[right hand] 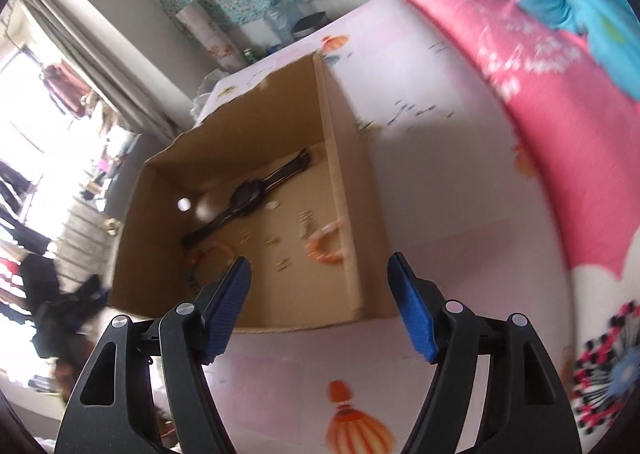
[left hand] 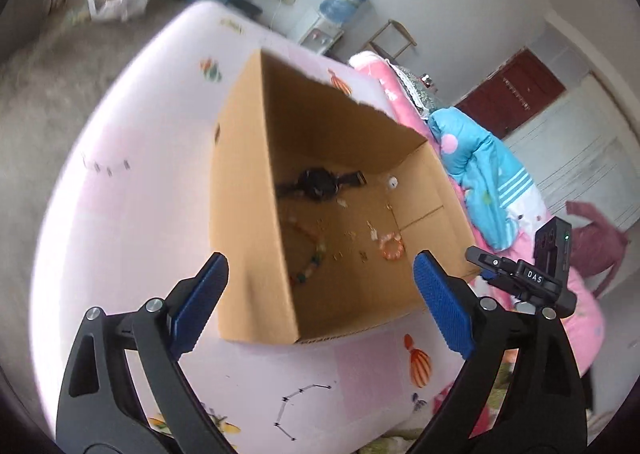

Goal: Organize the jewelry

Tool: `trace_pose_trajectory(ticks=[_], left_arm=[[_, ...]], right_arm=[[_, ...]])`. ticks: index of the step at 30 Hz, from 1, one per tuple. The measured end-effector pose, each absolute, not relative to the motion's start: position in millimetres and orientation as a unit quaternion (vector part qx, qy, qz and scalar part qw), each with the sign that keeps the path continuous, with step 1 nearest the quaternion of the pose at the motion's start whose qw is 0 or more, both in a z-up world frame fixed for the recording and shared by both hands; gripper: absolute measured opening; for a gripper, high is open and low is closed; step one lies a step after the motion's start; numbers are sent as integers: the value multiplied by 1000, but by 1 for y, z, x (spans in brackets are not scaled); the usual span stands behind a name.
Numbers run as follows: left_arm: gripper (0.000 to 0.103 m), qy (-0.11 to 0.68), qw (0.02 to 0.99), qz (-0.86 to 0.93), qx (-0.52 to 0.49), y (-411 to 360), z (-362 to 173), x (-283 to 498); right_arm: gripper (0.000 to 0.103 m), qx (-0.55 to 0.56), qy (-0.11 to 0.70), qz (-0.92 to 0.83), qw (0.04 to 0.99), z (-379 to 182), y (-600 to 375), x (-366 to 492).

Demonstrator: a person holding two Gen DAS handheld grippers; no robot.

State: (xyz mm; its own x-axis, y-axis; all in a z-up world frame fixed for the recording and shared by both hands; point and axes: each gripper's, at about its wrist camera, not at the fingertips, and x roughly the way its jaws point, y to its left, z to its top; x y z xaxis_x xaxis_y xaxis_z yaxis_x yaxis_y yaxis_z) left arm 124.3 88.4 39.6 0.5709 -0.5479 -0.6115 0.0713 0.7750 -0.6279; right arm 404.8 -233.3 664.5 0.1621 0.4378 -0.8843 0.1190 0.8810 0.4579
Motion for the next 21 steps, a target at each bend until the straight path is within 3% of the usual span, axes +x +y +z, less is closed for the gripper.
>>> trace_pose_trajectory(ticks=[8, 21], left_arm=[[91, 419, 826, -198, -321, 90, 22, 123], [91, 442, 837, -162, -278, 73, 24, 95]], right_arm=[[70, 183, 636, 64, 747, 673, -218, 398], [70, 213, 621, 65, 751, 687, -227, 353]])
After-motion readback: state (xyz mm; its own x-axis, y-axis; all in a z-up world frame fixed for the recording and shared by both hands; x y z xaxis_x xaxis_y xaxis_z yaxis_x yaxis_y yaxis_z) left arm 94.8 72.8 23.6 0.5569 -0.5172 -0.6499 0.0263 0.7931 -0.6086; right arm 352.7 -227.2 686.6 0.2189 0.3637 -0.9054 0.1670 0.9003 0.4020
